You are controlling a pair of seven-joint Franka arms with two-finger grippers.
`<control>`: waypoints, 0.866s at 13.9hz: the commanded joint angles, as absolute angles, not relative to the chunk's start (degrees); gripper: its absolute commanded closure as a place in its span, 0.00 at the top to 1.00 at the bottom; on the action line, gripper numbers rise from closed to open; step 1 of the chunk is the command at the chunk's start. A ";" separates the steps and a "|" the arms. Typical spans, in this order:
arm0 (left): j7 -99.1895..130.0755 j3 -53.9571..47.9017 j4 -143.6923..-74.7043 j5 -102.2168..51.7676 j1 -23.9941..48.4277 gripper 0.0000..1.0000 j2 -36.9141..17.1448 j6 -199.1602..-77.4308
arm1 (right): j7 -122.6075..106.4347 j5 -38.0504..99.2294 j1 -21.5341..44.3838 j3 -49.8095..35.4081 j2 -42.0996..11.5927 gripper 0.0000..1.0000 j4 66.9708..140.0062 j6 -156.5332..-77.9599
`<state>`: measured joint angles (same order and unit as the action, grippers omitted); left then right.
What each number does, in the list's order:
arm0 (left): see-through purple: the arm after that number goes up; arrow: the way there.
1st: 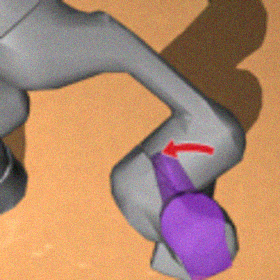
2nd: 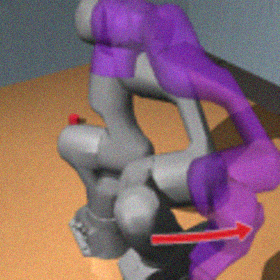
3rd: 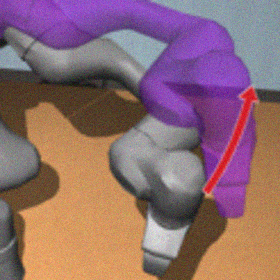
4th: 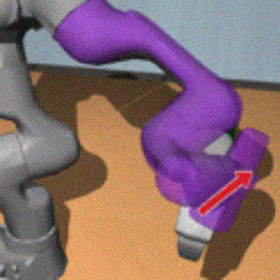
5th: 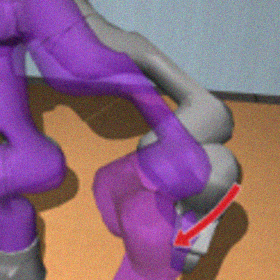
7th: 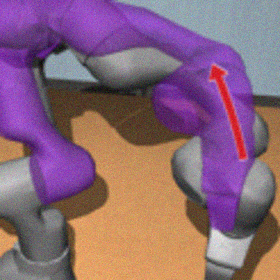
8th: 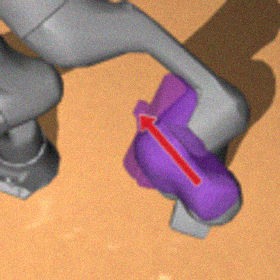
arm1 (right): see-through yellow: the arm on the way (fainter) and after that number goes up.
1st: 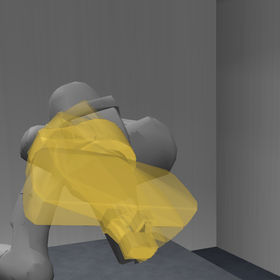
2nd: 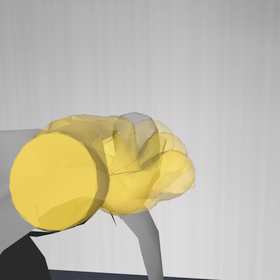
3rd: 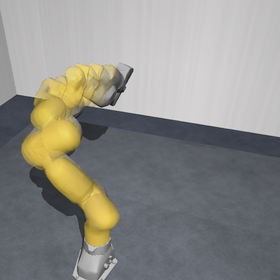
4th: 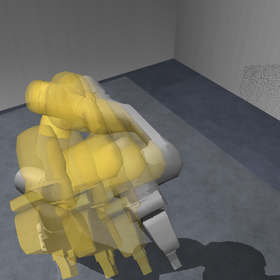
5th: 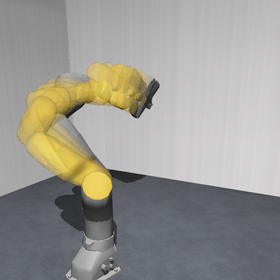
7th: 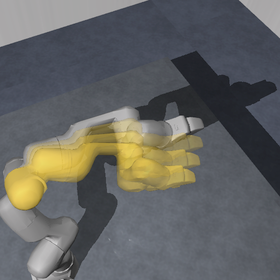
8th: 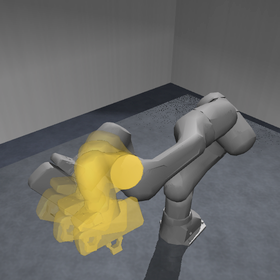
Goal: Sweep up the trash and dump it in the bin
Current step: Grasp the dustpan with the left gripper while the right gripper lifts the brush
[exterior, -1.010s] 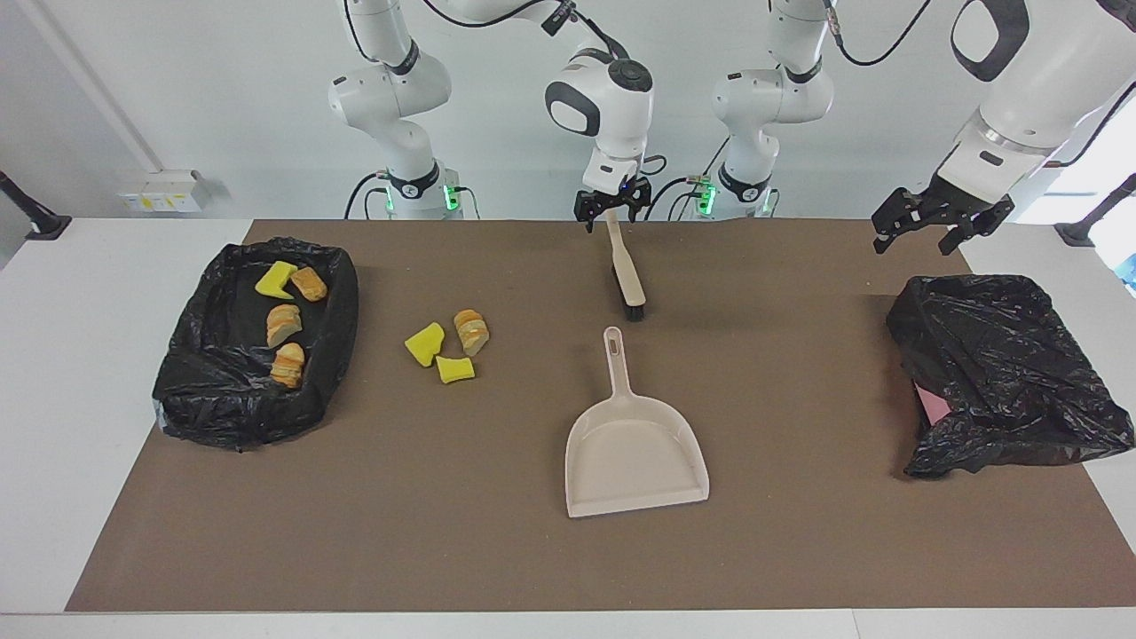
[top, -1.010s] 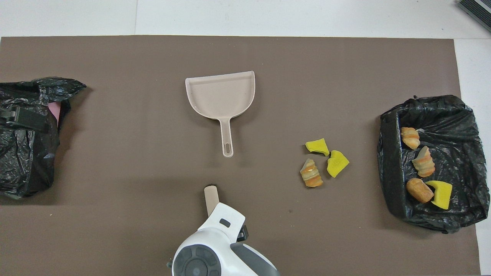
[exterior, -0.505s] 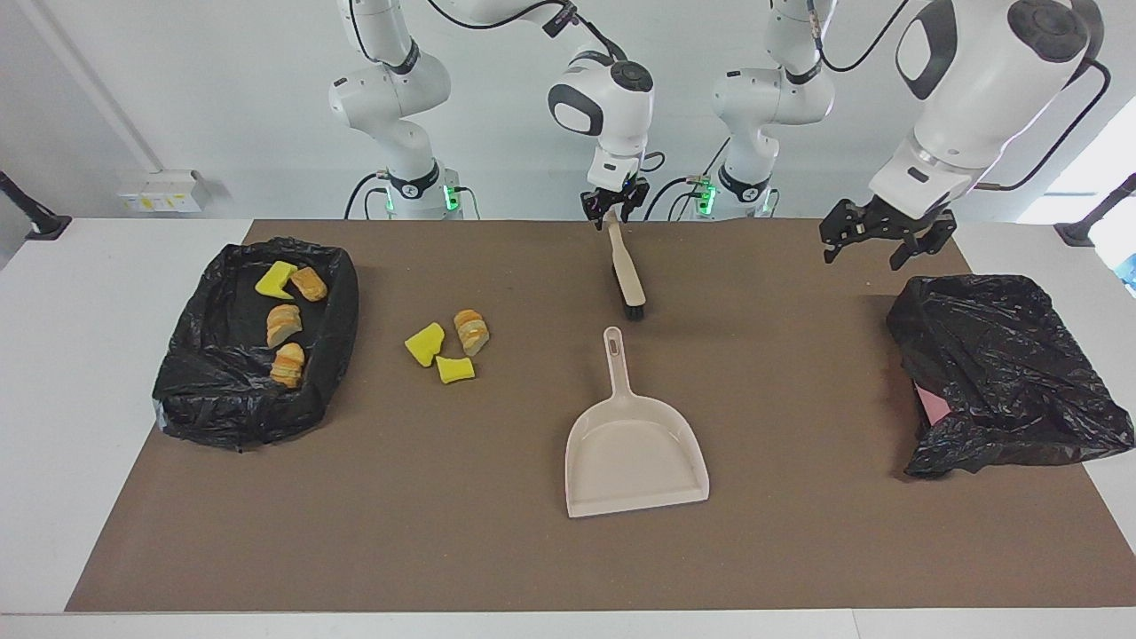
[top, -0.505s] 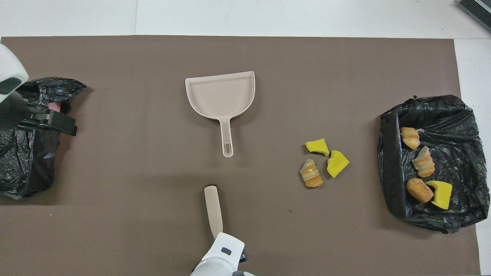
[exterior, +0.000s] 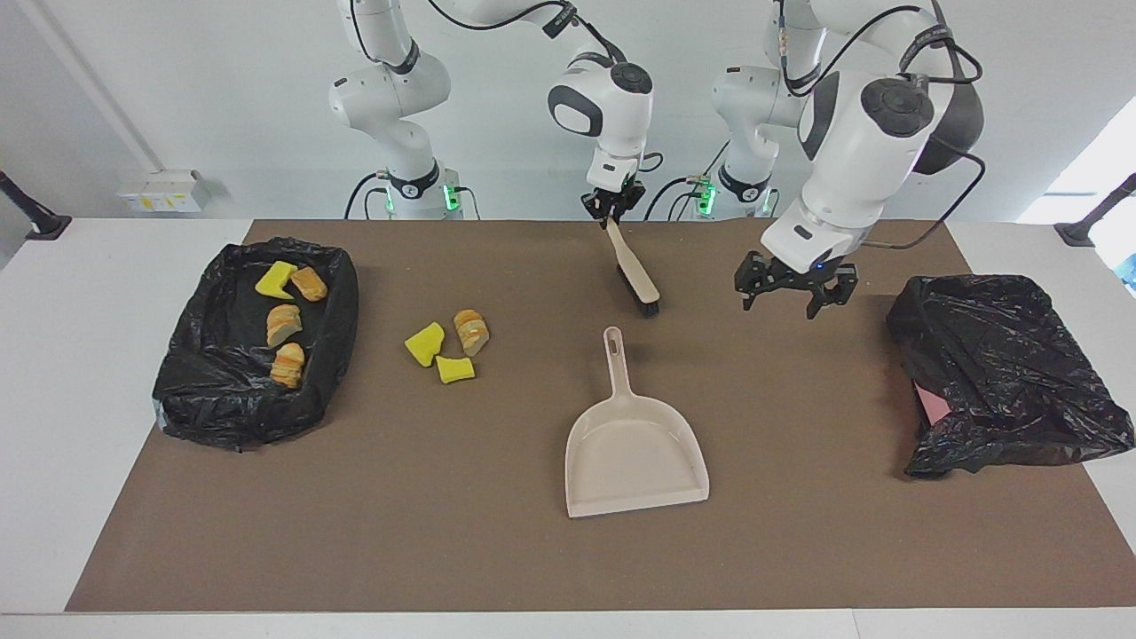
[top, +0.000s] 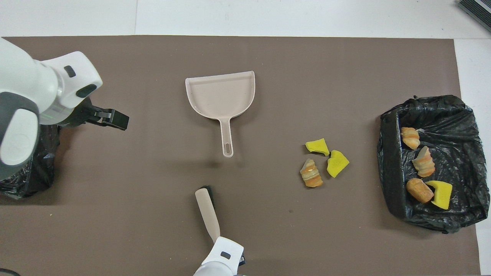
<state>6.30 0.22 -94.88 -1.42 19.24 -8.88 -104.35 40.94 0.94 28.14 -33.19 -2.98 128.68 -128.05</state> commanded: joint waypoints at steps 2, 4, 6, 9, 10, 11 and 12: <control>15.35 1.14 -94.92 -1.93 25.91 1.00 -13.52 -111.07 | 41.65 2.11 26.29 -32.78 1.12 0.00 128.06 -122.20; 19.32 1.14 -95.01 -1.93 29.08 1.00 -15.55 -113.98 | 40.35 2.11 22.87 -32.87 6.83 0.00 128.23 -114.65; 21.35 1.14 -94.92 -1.93 31.37 1.00 -17.65 -116.70 | 39.30 2.29 18.75 -32.44 11.75 0.00 128.23 -108.58; 25.48 1.14 -94.92 -1.85 32.43 1.00 -19.51 -119.96 | 31.49 2.20 10.66 -31.99 16.95 0.00 128.23 -100.21; 27.40 1.14 -94.66 -1.85 33.30 1.00 -20.47 -121.28 | 29.55 1.94 6.81 -31.82 17.66 0.00 128.15 -98.72; 29.77 1.14 -94.75 -1.85 34.09 1.00 -21.44 -123.29 | 27.53 1.24 2.77 -31.64 17.93 0.00 127.80 -98.01; 31.10 1.23 -94.40 -1.32 34.36 1.00 -22.66 -124.01 | 26.03 0.53 -1.80 -31.73 17.93 0.00 127.71 -98.00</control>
